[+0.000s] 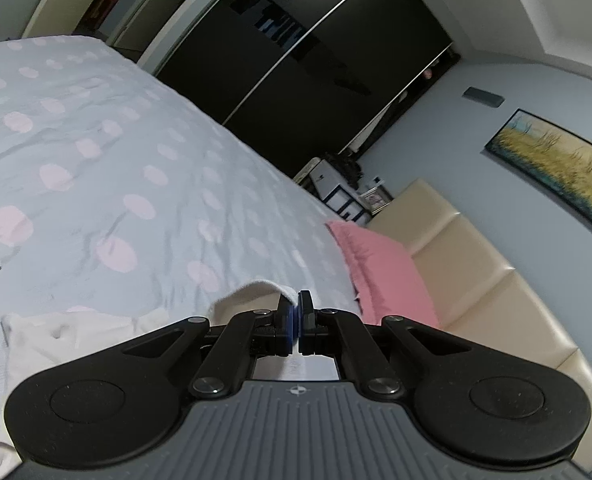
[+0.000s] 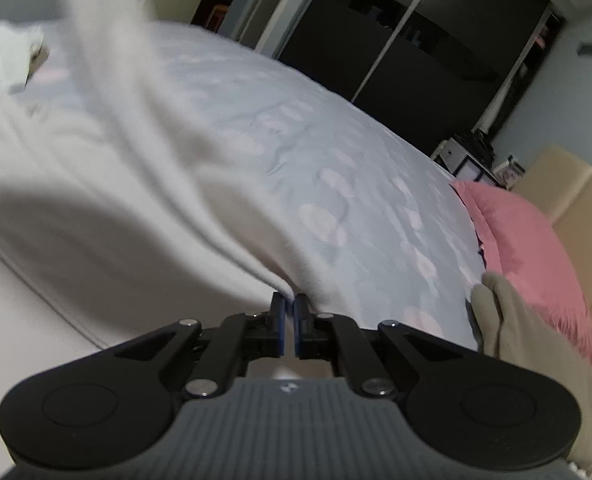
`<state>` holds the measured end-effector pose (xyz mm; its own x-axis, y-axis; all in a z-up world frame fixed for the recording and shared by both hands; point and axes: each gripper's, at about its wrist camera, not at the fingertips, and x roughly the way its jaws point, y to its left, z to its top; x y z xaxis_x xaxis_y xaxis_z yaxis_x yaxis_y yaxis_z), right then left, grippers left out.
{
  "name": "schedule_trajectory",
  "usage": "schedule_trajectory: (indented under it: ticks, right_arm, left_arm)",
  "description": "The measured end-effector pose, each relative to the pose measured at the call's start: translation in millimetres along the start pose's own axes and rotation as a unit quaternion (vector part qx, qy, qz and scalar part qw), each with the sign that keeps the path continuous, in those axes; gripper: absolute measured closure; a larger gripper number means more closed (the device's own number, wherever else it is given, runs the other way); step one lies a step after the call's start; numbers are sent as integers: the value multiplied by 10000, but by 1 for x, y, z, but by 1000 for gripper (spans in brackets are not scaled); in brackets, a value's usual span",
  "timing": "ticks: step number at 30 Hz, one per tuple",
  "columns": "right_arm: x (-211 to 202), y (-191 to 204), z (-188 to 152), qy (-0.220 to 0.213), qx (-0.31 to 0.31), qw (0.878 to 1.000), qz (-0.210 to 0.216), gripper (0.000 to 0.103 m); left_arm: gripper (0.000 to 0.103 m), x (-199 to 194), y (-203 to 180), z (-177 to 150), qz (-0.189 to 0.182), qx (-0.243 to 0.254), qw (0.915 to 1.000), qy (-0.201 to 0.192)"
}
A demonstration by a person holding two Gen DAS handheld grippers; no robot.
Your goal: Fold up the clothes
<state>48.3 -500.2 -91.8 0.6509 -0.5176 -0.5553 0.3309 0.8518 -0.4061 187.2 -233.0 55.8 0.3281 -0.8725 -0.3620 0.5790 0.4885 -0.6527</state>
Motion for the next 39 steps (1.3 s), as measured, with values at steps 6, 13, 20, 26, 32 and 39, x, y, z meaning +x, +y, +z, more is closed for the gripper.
schedule_trajectory:
  ticks: [6,13,20,26,32,39]
  right_arm:
    - [-20,-58,7,84,419,9983,385,99]
    - [-29,-99,-9,495,584,9962,424,99]
    - [-29,-95,-30,994,-94,9950,-55,99]
    - [-21,-107,-51,1703,-17,9852,-199,98]
    - [-23,-127,-69,1694,1019,9799,275,95]
    - [-29,-85,-59,805,1337,9837,896,93]
  left_arm:
    - [103,21,-1,-15,189,170,9990,372]
    - [103,34,-9,-32,221,432,9967,655]
    - [103,41,-17,-46,120,563,9942,903]
    - [103,44,-23,-53,0,624,9940,894]
    - [103,42,-26,-50,-75,580,9954,761]
    - [103,38,-20,-43,-8,394,9973,615]
